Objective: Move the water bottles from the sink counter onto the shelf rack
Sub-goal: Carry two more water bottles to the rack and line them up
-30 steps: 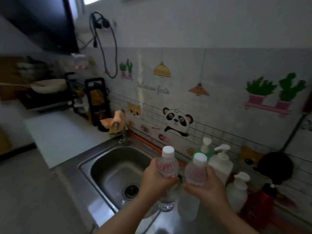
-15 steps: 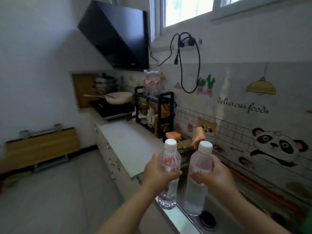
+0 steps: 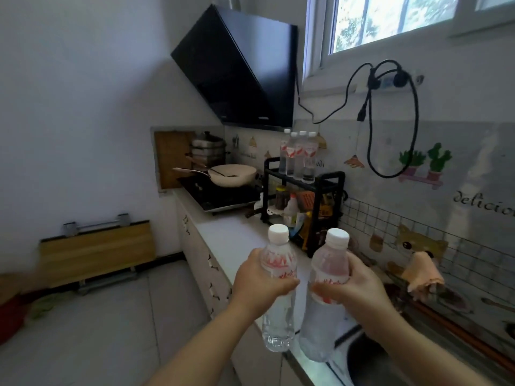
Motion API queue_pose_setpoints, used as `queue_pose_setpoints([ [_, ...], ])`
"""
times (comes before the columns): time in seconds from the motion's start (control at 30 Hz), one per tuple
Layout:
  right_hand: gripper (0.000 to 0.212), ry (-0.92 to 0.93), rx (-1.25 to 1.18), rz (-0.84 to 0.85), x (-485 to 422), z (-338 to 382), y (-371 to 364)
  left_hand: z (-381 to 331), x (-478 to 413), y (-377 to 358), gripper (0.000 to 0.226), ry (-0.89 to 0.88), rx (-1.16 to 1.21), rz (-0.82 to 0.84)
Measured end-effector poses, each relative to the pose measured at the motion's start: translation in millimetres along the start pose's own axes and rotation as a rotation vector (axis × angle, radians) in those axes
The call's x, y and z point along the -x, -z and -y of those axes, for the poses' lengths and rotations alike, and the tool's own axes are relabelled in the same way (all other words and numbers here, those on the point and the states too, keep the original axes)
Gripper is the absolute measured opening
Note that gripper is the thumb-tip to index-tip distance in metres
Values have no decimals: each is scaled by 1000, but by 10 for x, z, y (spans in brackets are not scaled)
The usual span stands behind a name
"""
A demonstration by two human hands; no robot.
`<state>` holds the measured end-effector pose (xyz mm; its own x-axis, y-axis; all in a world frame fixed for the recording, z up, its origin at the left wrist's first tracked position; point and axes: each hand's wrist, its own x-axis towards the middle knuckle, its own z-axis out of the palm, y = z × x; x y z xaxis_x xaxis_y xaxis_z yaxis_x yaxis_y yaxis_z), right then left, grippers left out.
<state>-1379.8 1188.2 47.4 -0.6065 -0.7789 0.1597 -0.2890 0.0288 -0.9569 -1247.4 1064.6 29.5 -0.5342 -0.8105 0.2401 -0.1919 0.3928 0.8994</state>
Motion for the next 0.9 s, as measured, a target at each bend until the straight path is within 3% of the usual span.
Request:
queue_pose_setpoints([
  [0.3,63,41,1,-6,-1460,95,-512,249,-1511,322,50,-30,-13,23],
  [0.57,56,69,9,-94,-2541,233,-720,353,-2790,420,54,-67,23,80],
  [0.7,60,46,54,-161,-2989,259,-823,428,-3390,395,44,-103,97,158],
  [0.9,56,7,108,-338,-3624,250,-1019,613,-4303,341,51,-182,179,333],
])
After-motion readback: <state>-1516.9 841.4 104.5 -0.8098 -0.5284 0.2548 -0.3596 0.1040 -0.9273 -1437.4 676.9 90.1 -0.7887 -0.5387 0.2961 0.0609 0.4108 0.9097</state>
